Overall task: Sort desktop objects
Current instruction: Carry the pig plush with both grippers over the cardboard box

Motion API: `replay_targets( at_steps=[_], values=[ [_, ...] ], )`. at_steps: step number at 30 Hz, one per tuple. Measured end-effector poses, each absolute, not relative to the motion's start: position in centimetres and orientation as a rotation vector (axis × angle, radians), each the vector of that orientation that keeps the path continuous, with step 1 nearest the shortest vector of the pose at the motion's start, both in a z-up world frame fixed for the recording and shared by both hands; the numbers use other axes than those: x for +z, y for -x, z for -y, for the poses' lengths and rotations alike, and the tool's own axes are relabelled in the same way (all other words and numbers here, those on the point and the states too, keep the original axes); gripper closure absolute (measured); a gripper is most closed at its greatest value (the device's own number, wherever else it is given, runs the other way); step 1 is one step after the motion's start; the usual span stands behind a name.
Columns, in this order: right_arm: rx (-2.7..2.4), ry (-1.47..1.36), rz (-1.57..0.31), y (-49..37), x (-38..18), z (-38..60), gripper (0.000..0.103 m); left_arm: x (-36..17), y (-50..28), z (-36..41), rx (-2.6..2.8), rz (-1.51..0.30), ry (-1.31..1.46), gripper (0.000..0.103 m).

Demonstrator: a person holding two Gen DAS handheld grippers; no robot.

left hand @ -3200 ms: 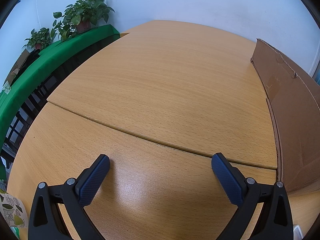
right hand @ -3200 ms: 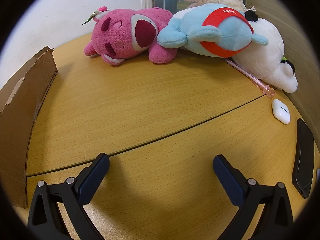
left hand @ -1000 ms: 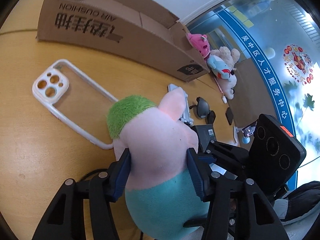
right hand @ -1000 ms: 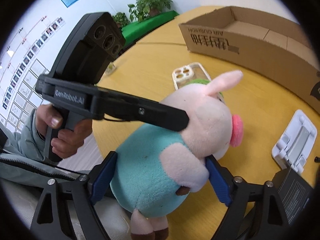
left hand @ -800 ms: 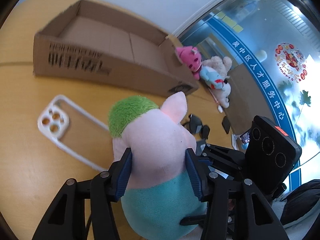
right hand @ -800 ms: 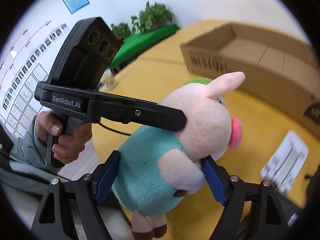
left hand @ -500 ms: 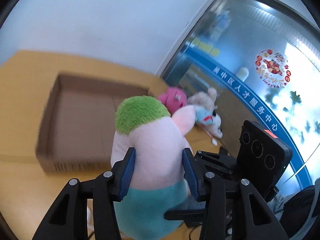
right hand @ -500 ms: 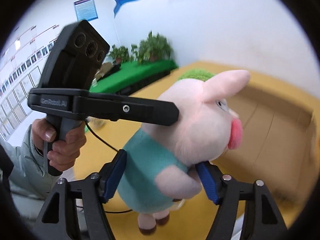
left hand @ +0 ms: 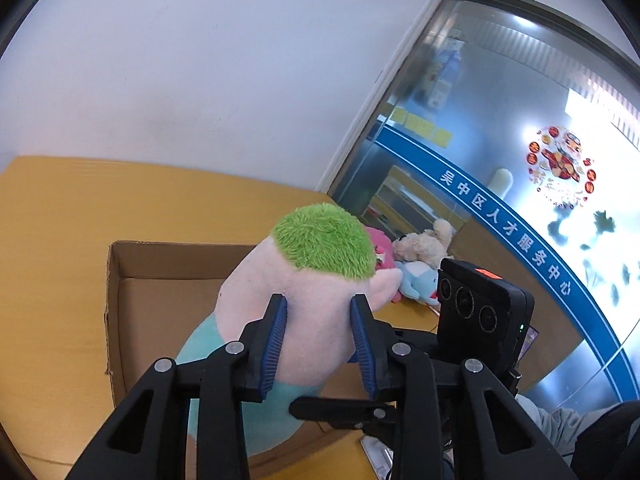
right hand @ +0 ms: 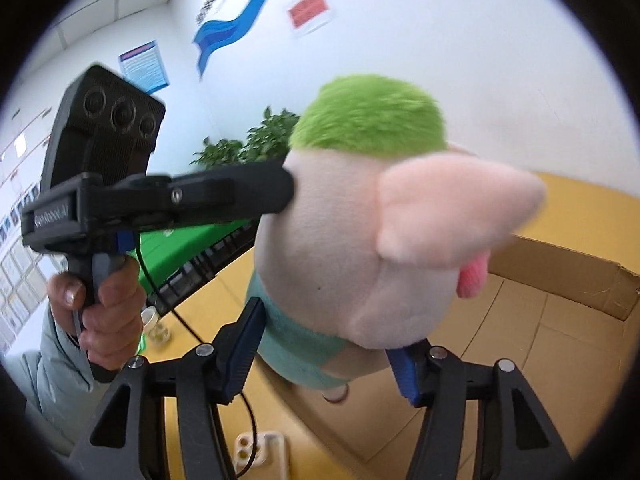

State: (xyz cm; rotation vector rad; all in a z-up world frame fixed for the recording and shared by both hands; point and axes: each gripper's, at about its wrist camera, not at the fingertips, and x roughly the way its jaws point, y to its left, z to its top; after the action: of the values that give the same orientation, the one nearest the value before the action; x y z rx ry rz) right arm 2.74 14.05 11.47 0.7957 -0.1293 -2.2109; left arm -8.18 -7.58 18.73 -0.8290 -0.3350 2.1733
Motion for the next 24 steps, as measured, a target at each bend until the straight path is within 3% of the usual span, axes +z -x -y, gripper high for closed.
replay_targets(
  at_steps=[8, 18, 22, 24],
  values=[
    [-2.185, -0.940, 0.183, 7.0, 9.3, -14.0, 0.045, 15.0, 18.1, 9.3, 2.190, 0.442, 0.948, 0.073],
    [-1.940, -1.302, 0.439, 14.5, -0.4, -13.0, 0.045, 4.8, 27.5, 13.1, 2.166, 0.708, 1.309, 0.073],
    [-1.943, -1.274, 0.520, 15.2, -1.0, -13.7, 0.043, 3.8, 28.5, 14.8, 2.245, 0.713, 1.361, 0.069],
    [-1.965, -1.265, 0.496, 15.0, -1.0, -13.6, 0.043, 3.5, 28.6, 15.3, 2.257, 0.685, 1.403, 0.060]
  ],
)
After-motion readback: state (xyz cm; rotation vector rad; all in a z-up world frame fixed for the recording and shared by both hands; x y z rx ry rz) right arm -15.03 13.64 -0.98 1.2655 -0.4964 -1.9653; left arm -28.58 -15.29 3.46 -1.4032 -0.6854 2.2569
